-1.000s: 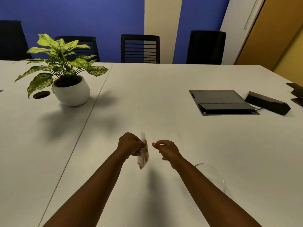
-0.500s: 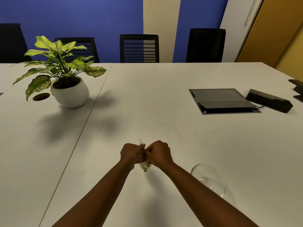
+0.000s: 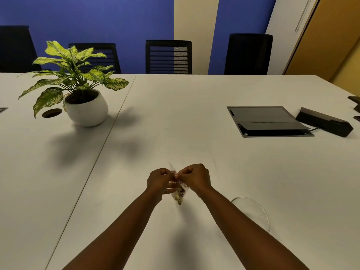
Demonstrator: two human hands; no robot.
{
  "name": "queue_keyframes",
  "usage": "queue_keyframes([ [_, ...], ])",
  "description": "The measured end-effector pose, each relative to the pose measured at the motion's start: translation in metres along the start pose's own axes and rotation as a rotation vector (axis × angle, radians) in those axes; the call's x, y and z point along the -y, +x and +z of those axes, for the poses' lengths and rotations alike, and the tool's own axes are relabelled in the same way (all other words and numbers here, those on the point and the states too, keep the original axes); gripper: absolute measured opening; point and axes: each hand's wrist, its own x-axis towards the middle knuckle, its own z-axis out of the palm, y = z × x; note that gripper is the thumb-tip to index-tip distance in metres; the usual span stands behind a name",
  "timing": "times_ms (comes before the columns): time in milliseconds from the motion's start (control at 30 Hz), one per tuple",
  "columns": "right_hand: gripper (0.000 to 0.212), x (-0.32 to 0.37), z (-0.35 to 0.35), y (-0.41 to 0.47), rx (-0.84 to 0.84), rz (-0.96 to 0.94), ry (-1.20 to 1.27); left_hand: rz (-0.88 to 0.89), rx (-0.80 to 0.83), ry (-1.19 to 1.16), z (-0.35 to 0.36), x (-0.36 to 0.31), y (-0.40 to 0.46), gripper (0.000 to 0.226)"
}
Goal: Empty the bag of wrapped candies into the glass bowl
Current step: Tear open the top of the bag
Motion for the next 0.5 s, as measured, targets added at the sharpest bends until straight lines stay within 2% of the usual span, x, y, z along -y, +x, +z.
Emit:
queue_keyframes([
  [100,0.008,-0.001,-0.004,0.001,0.037,0.069,0.132,0.011,0.009,-0.01,0.0,0.001,0.002,0.02],
  [200,0.018,-0.002,-0.005,0.002,0.033,0.124,0.2,0.027,-0.015,0.026,0.002,0.0,0.004,0.021],
  [267,0.01,-0.001,-0.003,0.004,-0.001,0.065,0.103,0.051,-0.04,0.065,0.005,-0.001,0.005,0.021],
  [367,0.017,0.0,0.001,0.002,-0.051,-0.038,-0.091,0.075,-0.064,0.113,0.008,-0.001,0.006,0.02],
  [500,0.02,0.001,0.005,0.001,-0.036,-0.101,-0.173,0.039,-0.04,0.158,0.01,-0.001,0.002,0.019],
])
